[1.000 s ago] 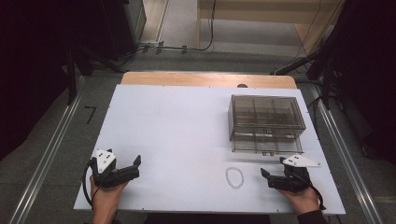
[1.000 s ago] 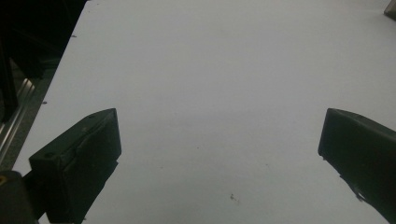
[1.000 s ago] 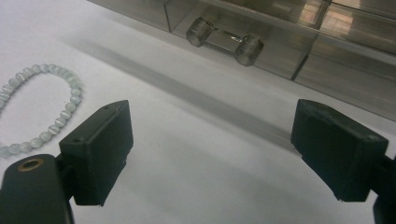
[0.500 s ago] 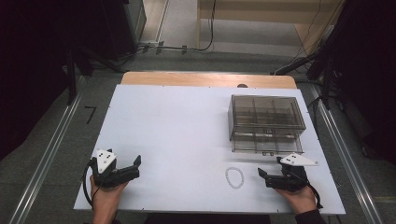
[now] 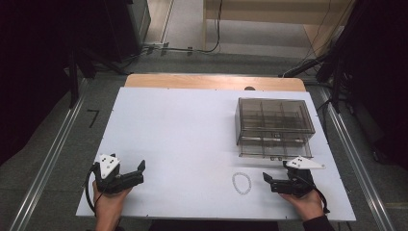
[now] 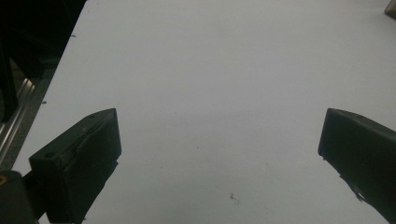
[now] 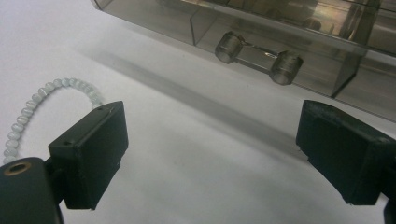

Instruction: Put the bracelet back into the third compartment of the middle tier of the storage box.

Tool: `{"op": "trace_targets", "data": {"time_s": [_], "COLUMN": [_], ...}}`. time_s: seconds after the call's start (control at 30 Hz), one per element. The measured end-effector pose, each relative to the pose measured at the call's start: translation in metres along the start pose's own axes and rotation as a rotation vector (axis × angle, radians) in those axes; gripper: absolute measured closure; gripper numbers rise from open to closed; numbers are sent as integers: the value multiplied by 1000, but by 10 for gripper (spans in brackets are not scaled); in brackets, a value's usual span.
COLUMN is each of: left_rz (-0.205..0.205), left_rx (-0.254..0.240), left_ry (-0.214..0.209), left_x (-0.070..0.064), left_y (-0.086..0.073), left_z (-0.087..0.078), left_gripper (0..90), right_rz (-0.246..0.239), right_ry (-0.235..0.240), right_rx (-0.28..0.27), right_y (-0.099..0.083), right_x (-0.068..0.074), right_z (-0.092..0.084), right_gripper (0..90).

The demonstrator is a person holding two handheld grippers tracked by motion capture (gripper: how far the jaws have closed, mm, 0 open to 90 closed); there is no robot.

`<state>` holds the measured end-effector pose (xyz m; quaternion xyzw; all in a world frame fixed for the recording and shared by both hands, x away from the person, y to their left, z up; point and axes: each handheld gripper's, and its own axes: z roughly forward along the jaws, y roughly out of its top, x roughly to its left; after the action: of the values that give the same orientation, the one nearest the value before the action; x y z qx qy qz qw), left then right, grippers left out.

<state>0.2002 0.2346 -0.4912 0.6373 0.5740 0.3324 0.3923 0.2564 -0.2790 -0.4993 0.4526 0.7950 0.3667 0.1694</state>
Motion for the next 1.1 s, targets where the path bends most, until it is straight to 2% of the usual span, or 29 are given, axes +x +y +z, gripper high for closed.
{"op": "trace_targets", "data": {"time_s": [1.1], "left_rz": [1], "left_rx": [0], "left_ry": [-2], "left_x": [1], "left_y": [0], "left_z": [0], "left_gripper": [0], "right_rz": [-33], "right_ry": [32], "right_rx": [27], "right_y": [7], "right_x": [22], "right_z": [16], "right_gripper": [84]}}
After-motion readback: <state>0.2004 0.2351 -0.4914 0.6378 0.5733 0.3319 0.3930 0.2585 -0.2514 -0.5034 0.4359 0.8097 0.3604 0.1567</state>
